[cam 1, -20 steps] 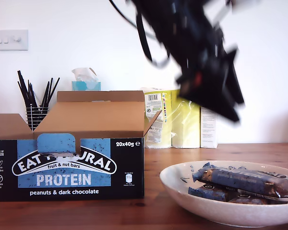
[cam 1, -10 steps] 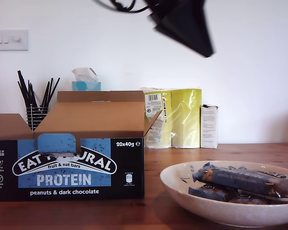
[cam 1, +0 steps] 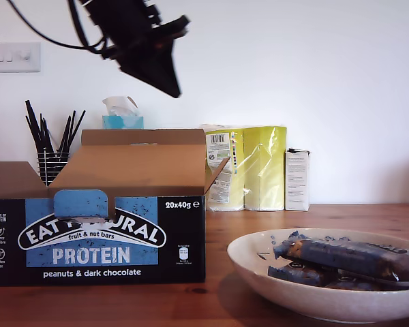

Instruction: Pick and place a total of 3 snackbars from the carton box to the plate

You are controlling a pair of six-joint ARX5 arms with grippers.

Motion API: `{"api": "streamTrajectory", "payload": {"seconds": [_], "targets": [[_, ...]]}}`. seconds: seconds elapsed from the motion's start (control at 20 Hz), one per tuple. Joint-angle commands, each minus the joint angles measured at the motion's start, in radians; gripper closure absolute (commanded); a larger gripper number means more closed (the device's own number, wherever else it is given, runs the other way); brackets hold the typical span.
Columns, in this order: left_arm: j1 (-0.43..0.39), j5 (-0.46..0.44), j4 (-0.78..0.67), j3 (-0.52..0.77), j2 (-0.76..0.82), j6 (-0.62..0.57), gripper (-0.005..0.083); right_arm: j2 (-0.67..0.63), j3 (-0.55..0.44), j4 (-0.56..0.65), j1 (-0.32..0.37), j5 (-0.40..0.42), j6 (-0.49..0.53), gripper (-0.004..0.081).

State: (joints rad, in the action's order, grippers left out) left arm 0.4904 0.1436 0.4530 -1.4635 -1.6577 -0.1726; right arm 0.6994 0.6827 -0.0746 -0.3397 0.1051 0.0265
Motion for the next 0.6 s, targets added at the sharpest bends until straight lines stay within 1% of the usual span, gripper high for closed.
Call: {"api": "streamTrajectory", "payload": {"seconds": [0.0,0.15,0.3,0.35,0.45,0.55], "targets": [[-0.056,0.008,-0.040,0.045,0.016,0.021,0.0796,0.064,-0.013,0.057,0.078,-0.031,-0.004,0.0783],[-0.160,0.008,-0.139,0.138,0.069,0.051,0.0796,0.139,-0.013,0.109,0.243,-0.098,-0.006,0.0783],[-0.277,0.002,-0.250,0.296,0.180,0.080,0.0796,0.153,-0.014,0.145,0.379,-0.156,-0.002,0.0783],[-0.321,-0.003,-0.286,0.355,0.228,0.095,0.0796,0.153,-0.014,0.155,0.410,-0.172,-0.002,0.0783],[-0.397,-0.025,-0.353,0.468,0.333,0.110,0.0796,0.153,-0.023,0.184,0.446,-0.199,0.000,0.0783],[-0.452,-0.034,-0.423,0.578,0.443,0.120,0.0796,0.152,-0.059,0.233,0.446,-0.203,0.010,0.0783]]}}
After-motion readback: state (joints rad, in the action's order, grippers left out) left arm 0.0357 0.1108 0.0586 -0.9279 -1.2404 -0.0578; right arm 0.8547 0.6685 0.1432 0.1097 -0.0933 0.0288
